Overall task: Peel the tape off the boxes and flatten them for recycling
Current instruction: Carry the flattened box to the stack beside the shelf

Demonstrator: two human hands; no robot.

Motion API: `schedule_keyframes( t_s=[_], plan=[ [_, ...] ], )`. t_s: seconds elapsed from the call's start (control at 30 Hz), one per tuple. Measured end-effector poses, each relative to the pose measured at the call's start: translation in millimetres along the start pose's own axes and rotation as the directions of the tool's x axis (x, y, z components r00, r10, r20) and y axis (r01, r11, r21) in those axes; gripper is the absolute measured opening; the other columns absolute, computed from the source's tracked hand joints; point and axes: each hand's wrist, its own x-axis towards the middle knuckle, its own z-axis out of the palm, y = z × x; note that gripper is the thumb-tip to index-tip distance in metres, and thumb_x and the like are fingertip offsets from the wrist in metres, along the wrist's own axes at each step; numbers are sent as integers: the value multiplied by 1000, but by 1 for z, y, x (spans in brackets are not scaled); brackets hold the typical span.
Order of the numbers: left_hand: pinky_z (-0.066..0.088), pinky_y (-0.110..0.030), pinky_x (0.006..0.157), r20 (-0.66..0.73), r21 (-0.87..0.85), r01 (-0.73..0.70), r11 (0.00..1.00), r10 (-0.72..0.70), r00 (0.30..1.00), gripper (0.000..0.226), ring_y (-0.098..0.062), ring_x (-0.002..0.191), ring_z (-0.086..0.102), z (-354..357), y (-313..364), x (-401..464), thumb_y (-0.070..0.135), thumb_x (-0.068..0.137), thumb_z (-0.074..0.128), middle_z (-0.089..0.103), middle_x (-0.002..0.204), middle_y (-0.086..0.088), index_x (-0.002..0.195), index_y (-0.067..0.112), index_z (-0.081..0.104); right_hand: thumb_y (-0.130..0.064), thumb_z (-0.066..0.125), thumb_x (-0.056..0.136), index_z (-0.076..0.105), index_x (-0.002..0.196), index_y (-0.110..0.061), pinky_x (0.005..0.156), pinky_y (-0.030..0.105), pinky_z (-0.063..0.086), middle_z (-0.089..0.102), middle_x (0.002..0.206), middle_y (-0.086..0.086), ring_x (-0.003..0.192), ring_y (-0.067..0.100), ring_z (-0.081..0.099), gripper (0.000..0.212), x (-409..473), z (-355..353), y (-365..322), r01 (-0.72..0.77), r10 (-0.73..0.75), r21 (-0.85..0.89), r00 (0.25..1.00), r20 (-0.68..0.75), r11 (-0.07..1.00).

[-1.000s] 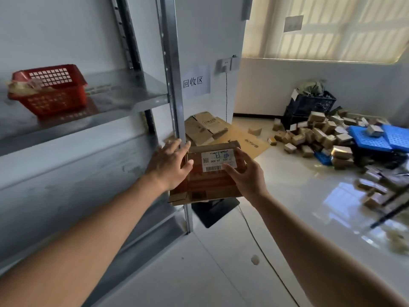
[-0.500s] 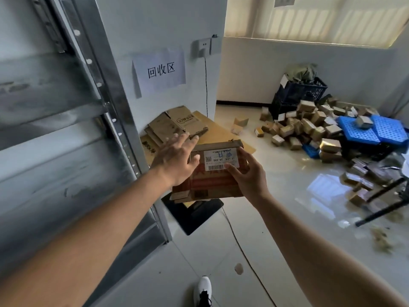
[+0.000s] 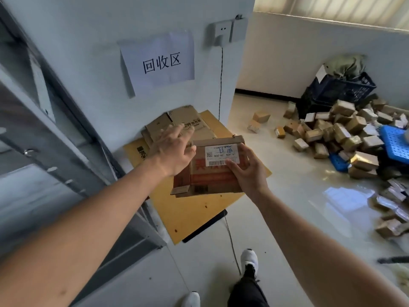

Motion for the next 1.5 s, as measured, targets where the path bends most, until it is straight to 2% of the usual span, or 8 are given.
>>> schedule_keyframes(
  t_s=[0.3, 0.53, 0.77, 1.0, 1.13, 1.3, 1.43, 1.5],
  plan=[
    [23, -52, 126, -22, 5, 299, 954, -299, 954, 65, -32, 155, 23, 19, -16, 106, 52, 105, 40, 23, 169, -8, 163, 26, 23, -42, 79, 89, 50, 146, -34, 78, 14, 58, 69, 118, -16, 104, 0, 66, 65, 184, 21, 30, 46, -43, -3, 965, 260, 999],
    [13, -46, 125, 7, -62, 503, 862, -504, 864, 64, -29, 157, 15, 41, -26, 166, 48, 107, 41, 16, 171, -6, 163, 28, 21, -41, 87, 80, 49, 148, -34, 65, -2, 44, 63, 107, -34, 94, -24, 57, 78, 286, 54, 47, 62, -66, 24, 917, 393, 998],
    [16, -43, 125, 24, -75, 544, 836, -544, 839, 63, -30, 156, 21, 76, -77, 221, 43, 106, 45, 23, 169, -9, 162, 23, 25, -53, 89, 72, 45, 147, -44, 78, 12, 55, 66, 113, -32, 104, -10, 63, 87, 351, 122, 62, 26, -20, -3, 846, 533, 1000],
    [21, -47, 125, 126, -86, 578, 812, -566, 815, 65, -31, 156, 22, 140, -139, 261, 40, 105, 50, 25, 168, -9, 162, 22, 25, -51, 89, 72, 44, 147, -45, 67, -1, 46, 61, 113, -32, 101, -25, 53, 88, 391, 201, 94, -3, 51, -90, 841, 538, 996],
    [38, -51, 117, 209, -126, 566, 815, -536, 818, 65, -31, 152, 30, 181, -156, 264, 40, 102, 56, 26, 166, -7, 160, 25, 30, -60, 85, 73, 36, 147, -53, 80, 18, 57, 66, 114, -27, 97, -10, 62, 89, 394, 223, 118, 58, 70, -223, 848, 526, 973],
    [39, -56, 113, 242, -75, 574, 816, -543, 804, 67, -33, 157, 13, 209, -159, 258, 39, 98, 62, 11, 171, -6, 159, 35, 33, -88, 49, 81, 13, 157, -53, 79, 38, 42, 68, 110, 4, 92, 23, 43, 91, 394, 237, 122, 332, 73, -704, 875, 478, 628],
    [38, -56, 116, 240, -55, 595, 802, -568, 787, 67, -34, 158, 12, 210, -156, 263, 37, 99, 61, 10, 171, -8, 159, 38, 30, -68, 58, 91, 32, 151, -48, 103, 46, 41, 26, 155, 17, 126, 37, 39, 69, 393, 243, 107, 490, -22, -753, 844, 536, 439],
    [37, -55, 117, 259, -42, 608, 793, -579, 773, 68, -35, 158, 7, 211, -153, 267, 34, 101, 59, 5, 172, -7, 160, 40, 25, -47, 66, 95, 37, 151, -44, 113, 51, 41, 13, 165, 10, 144, 37, 29, 63, 392, 248, 99, 601, -37, -674, 758, 652, 430]
  ],
)
